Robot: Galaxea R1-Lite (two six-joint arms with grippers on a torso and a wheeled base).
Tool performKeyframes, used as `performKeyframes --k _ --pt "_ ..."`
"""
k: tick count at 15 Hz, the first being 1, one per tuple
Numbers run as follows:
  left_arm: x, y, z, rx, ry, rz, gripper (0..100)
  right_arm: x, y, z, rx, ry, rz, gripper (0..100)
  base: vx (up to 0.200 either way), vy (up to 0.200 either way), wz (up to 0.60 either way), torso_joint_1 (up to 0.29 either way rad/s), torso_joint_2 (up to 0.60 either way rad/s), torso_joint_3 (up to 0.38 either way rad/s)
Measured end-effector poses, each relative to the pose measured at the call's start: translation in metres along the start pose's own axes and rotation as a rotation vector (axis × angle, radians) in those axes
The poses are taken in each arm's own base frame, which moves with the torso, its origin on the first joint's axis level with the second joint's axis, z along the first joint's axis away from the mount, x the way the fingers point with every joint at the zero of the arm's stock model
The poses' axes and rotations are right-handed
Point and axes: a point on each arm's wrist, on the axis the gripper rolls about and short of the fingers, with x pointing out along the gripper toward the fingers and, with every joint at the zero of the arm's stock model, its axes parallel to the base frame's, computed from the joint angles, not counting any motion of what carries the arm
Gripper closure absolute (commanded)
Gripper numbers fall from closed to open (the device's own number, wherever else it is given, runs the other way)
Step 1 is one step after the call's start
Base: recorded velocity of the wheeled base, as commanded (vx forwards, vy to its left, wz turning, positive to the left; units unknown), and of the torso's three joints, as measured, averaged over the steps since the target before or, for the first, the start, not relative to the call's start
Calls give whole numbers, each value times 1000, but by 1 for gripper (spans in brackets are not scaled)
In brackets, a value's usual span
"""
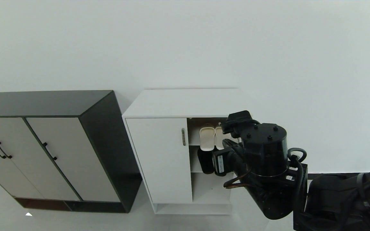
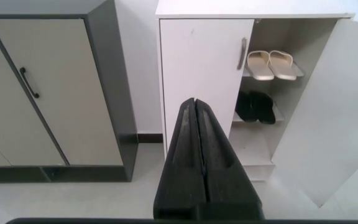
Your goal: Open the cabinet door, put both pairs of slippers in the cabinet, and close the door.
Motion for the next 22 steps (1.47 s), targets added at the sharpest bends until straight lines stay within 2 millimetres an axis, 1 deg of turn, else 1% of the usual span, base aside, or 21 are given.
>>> performKeyframes --k 3,9,11,16,18,21,22 --pt "0 0 0 0 1 0 100 0 -1 -2 -5 6 3 100 0 0 0 11 -25 -15" --pt "0 0 0 0 0 0 100 2 -1 -4 -7 11 0 100 0 0 -600 6 -4 5" --pt "0 0 0 0 1 -1 100 4 -3 -3 -3 8 -6 100 0 0 0 0 0 0" --pt "0 0 0 1 1 0 100 23 -28 3 30 -2 -15 100 0 0 0 0 0 0" --pt "0 0 0 1 0 0 100 35 -45 7 52 -4 -28 100 0 0 0 0 0 0" --pt "0 0 0 1 0 0 100 52 -67 9 77 -3 -68 100 0 0 0 0 0 0" --pt "0 0 0 1 0 0 100 58 -73 9 95 -3 -78 100 -200 0 0 -2 2 7"
